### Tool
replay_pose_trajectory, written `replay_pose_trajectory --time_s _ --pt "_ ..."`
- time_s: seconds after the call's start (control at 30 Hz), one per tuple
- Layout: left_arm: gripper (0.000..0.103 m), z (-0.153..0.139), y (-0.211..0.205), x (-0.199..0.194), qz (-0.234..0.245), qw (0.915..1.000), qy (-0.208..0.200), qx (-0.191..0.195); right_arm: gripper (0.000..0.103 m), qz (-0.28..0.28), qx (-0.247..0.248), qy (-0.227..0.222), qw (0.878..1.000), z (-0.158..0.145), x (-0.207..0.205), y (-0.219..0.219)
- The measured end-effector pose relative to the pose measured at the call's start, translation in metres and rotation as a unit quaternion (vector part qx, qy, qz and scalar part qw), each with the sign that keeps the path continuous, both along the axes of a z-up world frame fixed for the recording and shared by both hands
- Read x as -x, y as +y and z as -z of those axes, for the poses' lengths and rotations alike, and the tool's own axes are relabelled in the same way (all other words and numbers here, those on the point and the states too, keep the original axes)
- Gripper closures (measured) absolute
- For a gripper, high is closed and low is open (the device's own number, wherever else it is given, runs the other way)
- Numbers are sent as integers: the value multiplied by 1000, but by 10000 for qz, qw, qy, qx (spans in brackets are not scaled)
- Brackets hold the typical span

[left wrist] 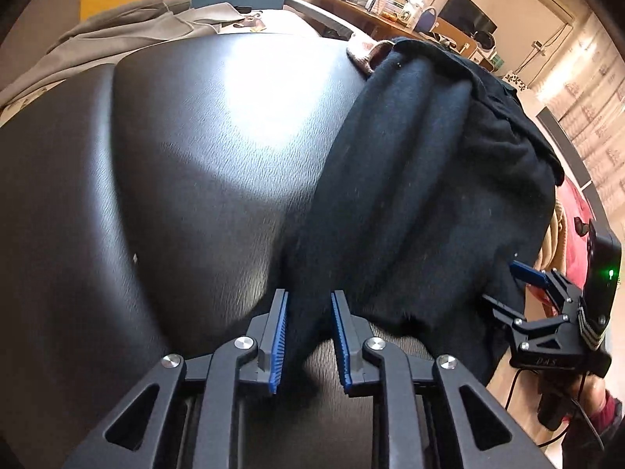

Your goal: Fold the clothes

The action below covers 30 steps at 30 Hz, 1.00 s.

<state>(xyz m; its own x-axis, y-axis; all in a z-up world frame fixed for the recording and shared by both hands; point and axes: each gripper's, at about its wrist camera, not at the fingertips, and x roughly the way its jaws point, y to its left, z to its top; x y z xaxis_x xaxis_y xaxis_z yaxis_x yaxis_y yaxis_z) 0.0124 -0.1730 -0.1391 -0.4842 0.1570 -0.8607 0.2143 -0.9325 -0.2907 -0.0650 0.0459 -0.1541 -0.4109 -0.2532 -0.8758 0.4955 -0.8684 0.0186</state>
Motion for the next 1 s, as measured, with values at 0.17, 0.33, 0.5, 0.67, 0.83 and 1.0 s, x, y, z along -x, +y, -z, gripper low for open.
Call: replay_pose_trajectory --time_s 0.17,0.33,0.5,0.67,0.83,1.0 --pt "85 -6 0 -26 10 9994 250 -229 0 -182 -123 -69 9997 7 7 7" --pt "75 -48 -14 -35 -106 9958 890 194 0 -315 -140 -153 9993 15 13 27" --pt "69 -66 -20 13 338 9935 937 546 0 -378 -70 -166 9991 23 28 47" --pt "66 -64 -13 79 973 9901 680 750 0 -414 8 -148 9990 32 43 62" --pt "65 -44 -6 136 1635 9853 423 259 0 -411 83 -137 9990 41 62 76" --pt "64 -19 5 170 1916 9813 122 122 0 -457 150 -164 9987 50 83 91"
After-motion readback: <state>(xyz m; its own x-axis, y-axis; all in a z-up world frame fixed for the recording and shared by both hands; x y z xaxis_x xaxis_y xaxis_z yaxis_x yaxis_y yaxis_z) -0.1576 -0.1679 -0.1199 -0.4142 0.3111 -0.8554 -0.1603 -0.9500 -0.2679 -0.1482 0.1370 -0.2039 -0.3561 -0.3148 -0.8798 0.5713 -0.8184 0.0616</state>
